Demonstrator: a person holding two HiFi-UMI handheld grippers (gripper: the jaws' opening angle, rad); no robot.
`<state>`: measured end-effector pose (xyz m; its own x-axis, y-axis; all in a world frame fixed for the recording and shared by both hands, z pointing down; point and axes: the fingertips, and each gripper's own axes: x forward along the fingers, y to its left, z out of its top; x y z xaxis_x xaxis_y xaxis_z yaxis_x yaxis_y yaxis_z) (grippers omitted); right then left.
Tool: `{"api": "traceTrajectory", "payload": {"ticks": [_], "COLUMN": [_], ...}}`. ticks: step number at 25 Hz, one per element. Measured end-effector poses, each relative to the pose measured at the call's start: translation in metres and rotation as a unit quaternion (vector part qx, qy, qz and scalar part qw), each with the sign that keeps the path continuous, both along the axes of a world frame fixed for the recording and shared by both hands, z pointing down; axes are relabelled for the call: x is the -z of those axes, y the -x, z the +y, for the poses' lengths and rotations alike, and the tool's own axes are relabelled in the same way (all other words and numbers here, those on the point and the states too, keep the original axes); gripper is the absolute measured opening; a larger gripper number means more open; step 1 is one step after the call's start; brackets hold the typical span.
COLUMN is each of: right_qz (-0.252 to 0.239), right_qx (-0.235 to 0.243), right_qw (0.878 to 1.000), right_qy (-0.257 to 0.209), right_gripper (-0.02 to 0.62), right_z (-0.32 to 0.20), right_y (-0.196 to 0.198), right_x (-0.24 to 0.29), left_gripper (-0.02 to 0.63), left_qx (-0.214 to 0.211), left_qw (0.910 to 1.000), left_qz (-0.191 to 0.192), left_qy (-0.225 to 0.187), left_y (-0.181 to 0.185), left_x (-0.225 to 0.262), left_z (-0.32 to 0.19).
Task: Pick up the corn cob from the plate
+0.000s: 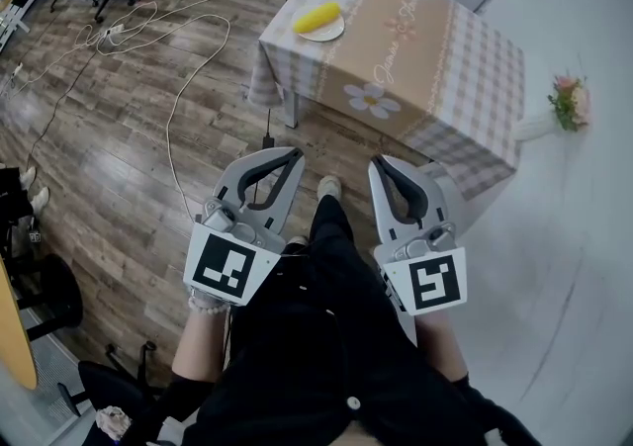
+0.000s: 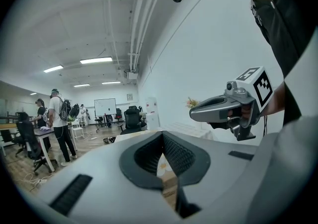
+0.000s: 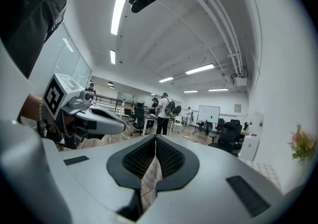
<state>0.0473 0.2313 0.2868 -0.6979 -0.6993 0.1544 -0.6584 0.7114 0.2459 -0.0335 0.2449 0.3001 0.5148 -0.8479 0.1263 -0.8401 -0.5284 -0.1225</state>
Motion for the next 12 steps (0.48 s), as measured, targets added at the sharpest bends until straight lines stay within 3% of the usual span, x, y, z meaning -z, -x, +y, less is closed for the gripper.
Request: {"api": "traceTrajectory", "payload": {"ticks": [12], "right_qz": [-0.004], "right_qx": [0.020], "right_qw": [1.000], "right_qy": [0.004], "right_gripper": [0.043], "right_z": [-0.022], "right_y": [0.008], "right_x": [-0.006], "left_gripper": [0.013], "left_qx": [0.014], "left_qw": [0.9999], "left_qz": [-0.003], "left_qy": [-0.002], "left_y": [0.003], "left_x": [-0.002], "left_z": [-0.019]}}
